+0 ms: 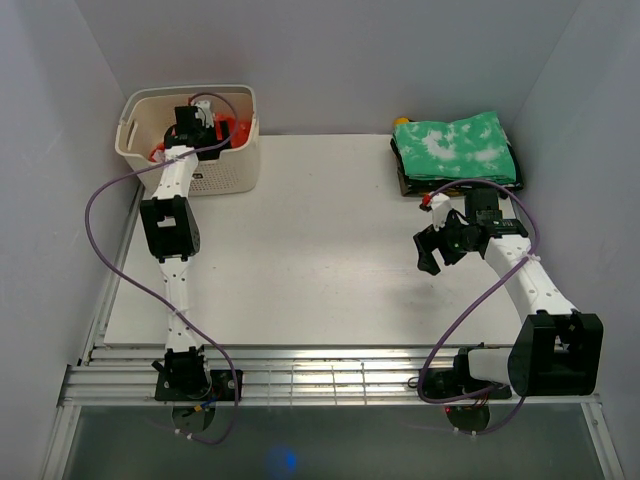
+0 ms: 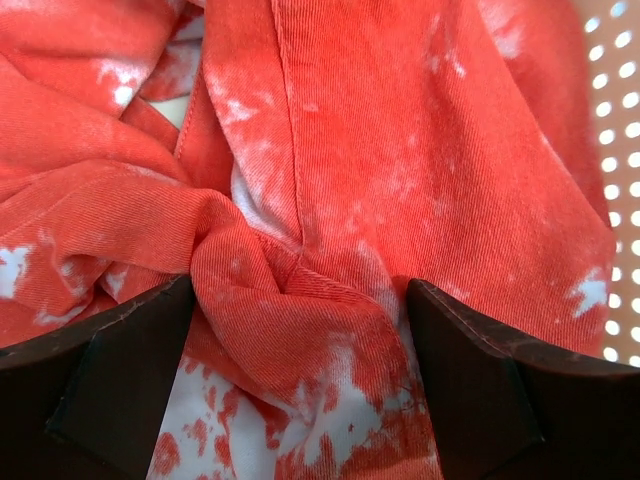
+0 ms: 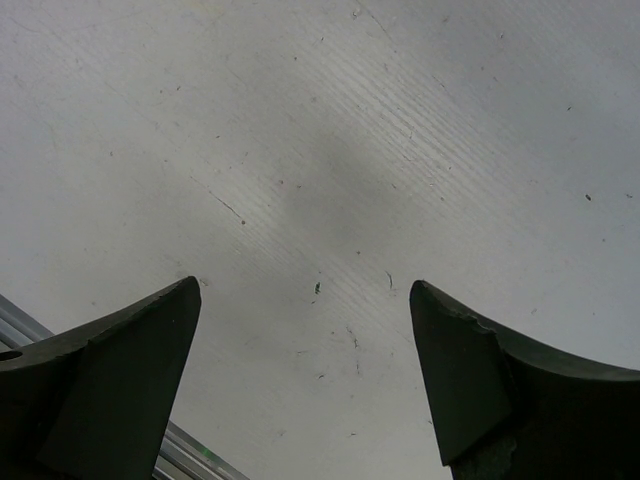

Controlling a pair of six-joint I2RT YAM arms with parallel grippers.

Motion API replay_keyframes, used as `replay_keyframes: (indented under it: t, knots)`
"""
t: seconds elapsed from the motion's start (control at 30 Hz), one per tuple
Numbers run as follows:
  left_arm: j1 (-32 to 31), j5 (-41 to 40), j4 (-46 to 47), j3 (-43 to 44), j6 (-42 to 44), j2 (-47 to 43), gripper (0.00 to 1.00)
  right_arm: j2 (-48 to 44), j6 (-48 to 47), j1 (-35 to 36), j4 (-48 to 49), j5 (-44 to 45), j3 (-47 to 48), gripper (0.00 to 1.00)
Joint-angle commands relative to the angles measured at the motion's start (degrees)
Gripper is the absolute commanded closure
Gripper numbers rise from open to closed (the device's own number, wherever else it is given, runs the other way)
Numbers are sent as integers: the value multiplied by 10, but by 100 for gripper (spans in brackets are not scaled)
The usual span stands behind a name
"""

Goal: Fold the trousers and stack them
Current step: Grab the trousers from the pile

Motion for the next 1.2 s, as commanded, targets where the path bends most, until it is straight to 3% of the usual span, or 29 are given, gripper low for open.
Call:
replay_keyframes:
  t: [0.0,0.23,0.3,0.33,0.43,0.47,0.53,0.57,0.6,0.8,1.0,1.17]
  knots:
    - [2,-24,-105,11,52,-22,2,-3,3,2,-3,-4,21,9]
    - [2,-31,-151,32,67,38,3,4,9,2,-3,-9,27,9]
    - [2,-25,-146,33,64,44,9,4,9,2,-3,-6,30,9]
    - [3,-23,-142,29,62,47,20,4,8,2,-3,-5,31,8]
    - [-1,-23,-113,27,62,50,41,8,10,2,-3,-4,35,7]
    - [-4,-23,-106,27,64,49,57,11,12,2,-4,-5,38,6]
    - [-11,-34,-77,26,72,40,75,13,15,2,-7,-5,43,5]
    - [-14,-41,-65,23,77,35,94,13,17,2,-7,-6,44,5]
    - [-15,-62,-38,21,78,21,100,11,18,2,-7,-6,44,5]
    - [-15,-121,131,-37,65,-68,100,0,20,2,-9,-5,45,5]
    - [-8,-125,341,-91,75,-180,100,-22,26,2,-6,-11,43,5]
    - [-1,-122,458,-77,97,-228,100,-48,29,2,-1,-15,34,5]
